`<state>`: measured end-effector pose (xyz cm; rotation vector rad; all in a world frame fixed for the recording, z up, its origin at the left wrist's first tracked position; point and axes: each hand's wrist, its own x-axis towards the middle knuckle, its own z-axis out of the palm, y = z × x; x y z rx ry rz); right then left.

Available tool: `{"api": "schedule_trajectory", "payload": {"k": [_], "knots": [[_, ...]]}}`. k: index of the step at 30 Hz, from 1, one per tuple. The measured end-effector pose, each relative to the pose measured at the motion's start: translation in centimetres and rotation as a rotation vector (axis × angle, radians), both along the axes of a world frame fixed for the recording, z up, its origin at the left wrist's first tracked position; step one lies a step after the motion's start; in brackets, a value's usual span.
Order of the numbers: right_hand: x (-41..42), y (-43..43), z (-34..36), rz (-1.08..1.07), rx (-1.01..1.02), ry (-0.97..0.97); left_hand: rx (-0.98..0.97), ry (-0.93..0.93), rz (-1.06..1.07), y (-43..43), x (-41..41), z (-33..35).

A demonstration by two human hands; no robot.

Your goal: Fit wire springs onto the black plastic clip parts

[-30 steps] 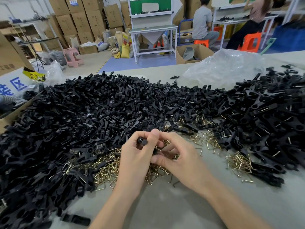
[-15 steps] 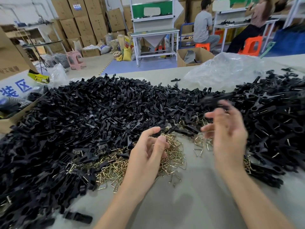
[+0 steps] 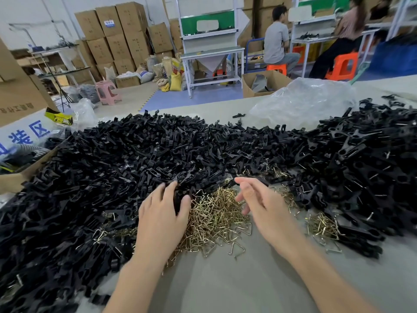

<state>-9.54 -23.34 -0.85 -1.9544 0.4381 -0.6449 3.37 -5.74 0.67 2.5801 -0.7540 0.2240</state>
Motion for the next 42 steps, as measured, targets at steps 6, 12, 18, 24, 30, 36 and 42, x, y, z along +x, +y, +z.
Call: {"api": "schedule_trajectory", "payload": {"k": [6,12,18,24,30,36,42], "knots": [[0.0,-0.3,-0.4,0.011,-0.022,0.002,0.034,0.017,-0.039,-0.4,0.6,-0.1],[0.2,-0.4,-0.5,-0.003,-0.047,-0.004,-0.204,0.045,-0.145,0.0,0.8,-0.4],[0.2,-0.6,-0.7,0.004,-0.024,-0.011,-0.572,0.093,-0.096,-0.3,0.7,-0.1],[0.2,-0.7,-0.8,0.01,0.0,-0.002,-0.476,0.079,0.071,0.6,1.4,-0.6],[0.1,-0.7,-0.8,0.007,0.026,-0.005,-0.495,0.059,0.085,0.7,1.6,-0.2],[0.1,-0.8,-0.9,0.004,0.023,0.003,-0.467,-0.093,0.082,1.0,1.5,-0.1],[0.1,-0.8,-0.9,0.004,0.017,0.002,-0.228,-0.157,0.081,1.0,1.4,-0.1]]}}
